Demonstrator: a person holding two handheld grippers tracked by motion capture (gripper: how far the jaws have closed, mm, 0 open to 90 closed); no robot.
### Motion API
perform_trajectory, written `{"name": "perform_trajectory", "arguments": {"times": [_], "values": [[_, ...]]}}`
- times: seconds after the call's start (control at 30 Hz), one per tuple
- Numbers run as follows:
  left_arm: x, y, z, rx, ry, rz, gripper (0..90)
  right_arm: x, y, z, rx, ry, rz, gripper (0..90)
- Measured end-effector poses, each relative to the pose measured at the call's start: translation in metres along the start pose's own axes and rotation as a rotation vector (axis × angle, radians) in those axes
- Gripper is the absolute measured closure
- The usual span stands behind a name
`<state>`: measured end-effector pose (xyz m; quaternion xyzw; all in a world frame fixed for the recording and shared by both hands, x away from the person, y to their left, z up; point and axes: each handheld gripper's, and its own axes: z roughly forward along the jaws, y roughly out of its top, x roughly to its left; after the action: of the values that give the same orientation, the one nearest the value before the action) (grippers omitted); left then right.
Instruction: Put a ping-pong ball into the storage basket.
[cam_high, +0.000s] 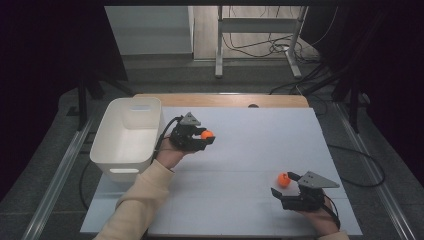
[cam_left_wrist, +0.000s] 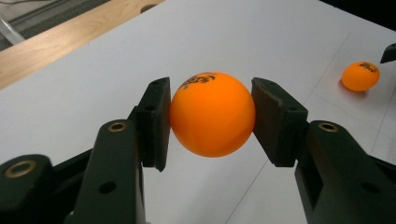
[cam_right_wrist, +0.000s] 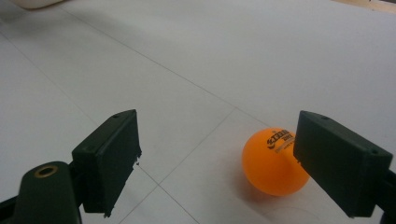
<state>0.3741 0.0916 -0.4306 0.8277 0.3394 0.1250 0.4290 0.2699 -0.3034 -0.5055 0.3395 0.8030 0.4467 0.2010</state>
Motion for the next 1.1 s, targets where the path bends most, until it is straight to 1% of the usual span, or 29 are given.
{"name": "perform_trajectory", "arguments": {"times": [0.4, 0.7, 1.1], "values": [[-0.001, 0.003, -0.01, -0.025, 0.002, 0.005, 50.1, 0.0, 0.0, 0.0, 0.001, -0.001, -0.001, 15.3], [0.001, 0.006, -0.021, -0.057, 0.006, -0.002, 50.1, 0.0, 0.0, 0.0, -0.002, -0.001, 0.0, 15.3], [0.003, 0.008, -0.033, -0.082, 0.011, -0.002, 50.1, 0.0, 0.0, 0.0, 0.002, -0.004, -0.002, 15.3]]}}
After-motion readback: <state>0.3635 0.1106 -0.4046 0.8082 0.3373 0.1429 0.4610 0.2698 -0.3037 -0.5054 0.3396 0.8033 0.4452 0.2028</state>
